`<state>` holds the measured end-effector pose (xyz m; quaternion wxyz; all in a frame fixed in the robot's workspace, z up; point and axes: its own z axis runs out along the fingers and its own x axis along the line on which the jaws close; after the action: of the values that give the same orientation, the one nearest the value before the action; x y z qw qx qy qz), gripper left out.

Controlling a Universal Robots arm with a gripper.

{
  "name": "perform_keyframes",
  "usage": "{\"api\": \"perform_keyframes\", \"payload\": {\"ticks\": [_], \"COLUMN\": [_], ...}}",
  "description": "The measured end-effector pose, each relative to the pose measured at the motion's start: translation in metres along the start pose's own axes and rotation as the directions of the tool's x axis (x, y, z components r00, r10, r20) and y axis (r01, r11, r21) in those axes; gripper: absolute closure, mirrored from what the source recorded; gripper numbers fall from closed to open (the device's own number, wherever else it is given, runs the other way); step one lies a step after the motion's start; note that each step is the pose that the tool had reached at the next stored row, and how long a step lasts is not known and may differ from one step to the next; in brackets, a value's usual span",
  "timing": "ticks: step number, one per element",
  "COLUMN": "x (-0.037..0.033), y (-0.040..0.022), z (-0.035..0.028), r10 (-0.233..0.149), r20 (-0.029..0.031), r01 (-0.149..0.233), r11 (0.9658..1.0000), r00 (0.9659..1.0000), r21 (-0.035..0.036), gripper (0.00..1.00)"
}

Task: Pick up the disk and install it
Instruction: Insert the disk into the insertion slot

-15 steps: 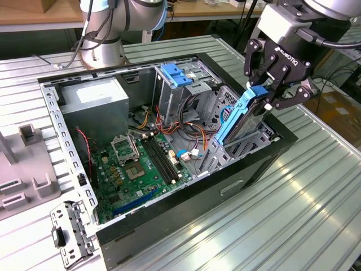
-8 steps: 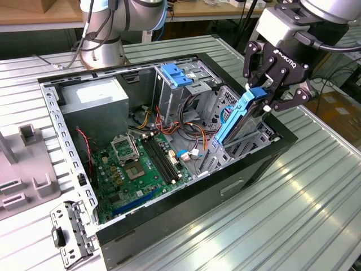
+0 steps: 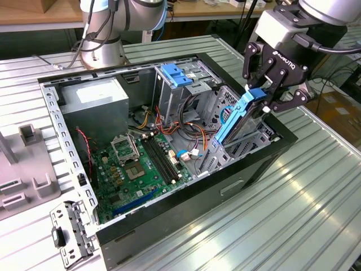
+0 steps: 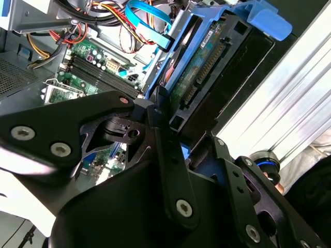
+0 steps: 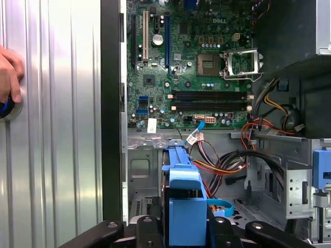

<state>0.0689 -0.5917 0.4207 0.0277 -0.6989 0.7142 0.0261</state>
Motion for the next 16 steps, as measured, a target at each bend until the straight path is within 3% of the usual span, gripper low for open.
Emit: {"api": "perform_keyframes", "payload": {"ticks": [16], "x": [0.0003], "y": [0.0], "z": [0.0043], "r10": [0.0], "r20": [0.0], "r01": [0.0], "r11": [1.0], "r00": [1.0], "r21": [0.0], "gripper": [0.63]}}
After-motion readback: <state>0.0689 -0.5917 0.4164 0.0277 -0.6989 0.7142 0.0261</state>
